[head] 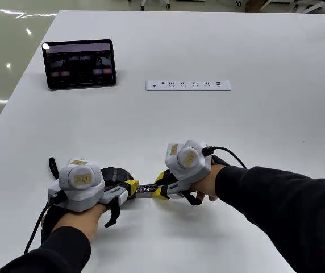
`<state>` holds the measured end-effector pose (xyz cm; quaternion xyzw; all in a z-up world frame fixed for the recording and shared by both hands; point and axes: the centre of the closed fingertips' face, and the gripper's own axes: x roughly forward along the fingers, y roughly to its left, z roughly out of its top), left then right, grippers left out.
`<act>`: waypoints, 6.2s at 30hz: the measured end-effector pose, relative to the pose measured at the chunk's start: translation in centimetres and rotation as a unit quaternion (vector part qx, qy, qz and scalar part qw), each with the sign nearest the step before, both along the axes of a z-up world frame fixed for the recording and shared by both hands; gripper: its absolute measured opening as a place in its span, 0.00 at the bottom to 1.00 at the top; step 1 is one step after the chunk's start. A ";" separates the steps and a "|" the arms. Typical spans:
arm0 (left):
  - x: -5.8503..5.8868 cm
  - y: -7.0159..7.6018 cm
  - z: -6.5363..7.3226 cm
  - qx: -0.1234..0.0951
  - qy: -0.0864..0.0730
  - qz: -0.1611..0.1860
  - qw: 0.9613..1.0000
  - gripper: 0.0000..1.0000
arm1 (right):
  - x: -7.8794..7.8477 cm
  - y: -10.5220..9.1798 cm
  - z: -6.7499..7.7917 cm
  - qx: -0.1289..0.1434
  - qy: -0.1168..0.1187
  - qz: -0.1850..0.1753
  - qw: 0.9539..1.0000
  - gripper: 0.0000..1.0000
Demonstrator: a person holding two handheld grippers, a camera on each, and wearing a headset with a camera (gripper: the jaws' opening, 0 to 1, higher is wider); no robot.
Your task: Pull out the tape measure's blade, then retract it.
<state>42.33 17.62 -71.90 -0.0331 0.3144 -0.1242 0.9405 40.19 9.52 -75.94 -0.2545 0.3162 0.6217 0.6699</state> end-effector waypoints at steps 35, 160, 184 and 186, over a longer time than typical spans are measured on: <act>0.1 0.0 0.1 -0.008 0.000 -0.002 1.000 0.57 | -0.4 2.7 -0.1 0.000 -0.001 0.017 1.000 0.11; -8.0 11.7 9.4 0.005 -0.065 -0.163 0.985 1.00 | -5.4 -27.8 9.0 0.047 -0.078 -0.276 0.957 1.00; -8.4 12.8 8.4 -0.006 -0.048 -0.161 0.986 1.00 | -5.6 -28.1 8.8 0.034 -0.069 -0.280 0.957 1.00; -8.4 12.8 8.4 -0.007 -0.048 -0.160 0.986 1.00 | -5.6 -28.1 8.8 0.035 -0.069 -0.280 0.957 1.00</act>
